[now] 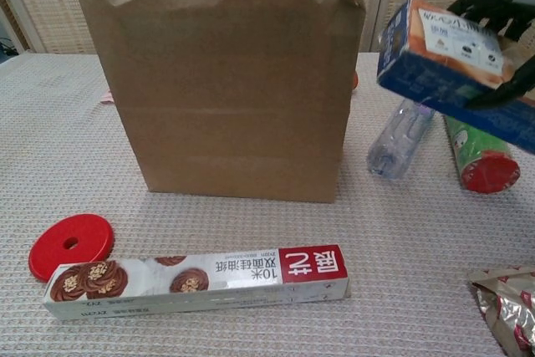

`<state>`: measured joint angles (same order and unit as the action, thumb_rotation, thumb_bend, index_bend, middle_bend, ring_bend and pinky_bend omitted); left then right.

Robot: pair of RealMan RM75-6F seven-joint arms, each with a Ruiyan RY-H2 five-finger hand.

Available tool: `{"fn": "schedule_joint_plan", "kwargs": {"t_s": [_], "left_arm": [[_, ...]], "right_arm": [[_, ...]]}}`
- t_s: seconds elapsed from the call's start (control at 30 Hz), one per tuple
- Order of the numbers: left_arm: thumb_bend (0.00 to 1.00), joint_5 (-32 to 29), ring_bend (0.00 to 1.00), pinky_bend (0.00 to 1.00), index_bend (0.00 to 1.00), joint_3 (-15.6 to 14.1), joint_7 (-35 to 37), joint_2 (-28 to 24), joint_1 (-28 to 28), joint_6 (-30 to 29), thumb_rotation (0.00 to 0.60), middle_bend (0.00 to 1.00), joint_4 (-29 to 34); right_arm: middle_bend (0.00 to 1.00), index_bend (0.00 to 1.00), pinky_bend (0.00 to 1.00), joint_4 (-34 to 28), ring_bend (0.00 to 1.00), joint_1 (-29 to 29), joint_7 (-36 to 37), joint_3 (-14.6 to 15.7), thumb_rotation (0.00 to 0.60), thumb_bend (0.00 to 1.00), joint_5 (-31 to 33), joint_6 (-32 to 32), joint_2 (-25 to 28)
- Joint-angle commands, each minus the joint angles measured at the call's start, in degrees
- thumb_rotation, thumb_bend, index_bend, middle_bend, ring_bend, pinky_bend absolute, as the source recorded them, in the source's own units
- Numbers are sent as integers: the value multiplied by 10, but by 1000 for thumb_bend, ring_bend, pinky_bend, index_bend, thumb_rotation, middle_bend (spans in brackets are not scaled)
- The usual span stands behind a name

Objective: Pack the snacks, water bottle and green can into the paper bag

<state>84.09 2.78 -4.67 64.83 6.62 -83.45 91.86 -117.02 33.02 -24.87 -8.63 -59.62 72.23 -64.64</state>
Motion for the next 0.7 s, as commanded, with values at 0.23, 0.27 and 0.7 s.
{"fn": "schedule_joint_plan", "kwargs": {"t_s": [0.23, 0.27, 0.7], "left_arm": [[446, 0, 0, 0, 30, 0, 2, -1, 0, 1, 600, 0, 0], [446, 0, 0, 0, 30, 0, 3, -1, 1, 1, 600, 0, 0], [445, 1, 0, 0, 34, 0, 11, -3, 1, 3, 600, 0, -2]], "right_arm": [[578, 607, 700, -41, 630, 38, 4, -139, 600, 351, 27, 68, 32], [578, 607, 700, -43, 629, 52, -10, -158, 600, 352, 34, 77, 27], [578, 607, 700, 4, 627, 267, -171, -267, 600, 352, 99, 156, -168]]}}
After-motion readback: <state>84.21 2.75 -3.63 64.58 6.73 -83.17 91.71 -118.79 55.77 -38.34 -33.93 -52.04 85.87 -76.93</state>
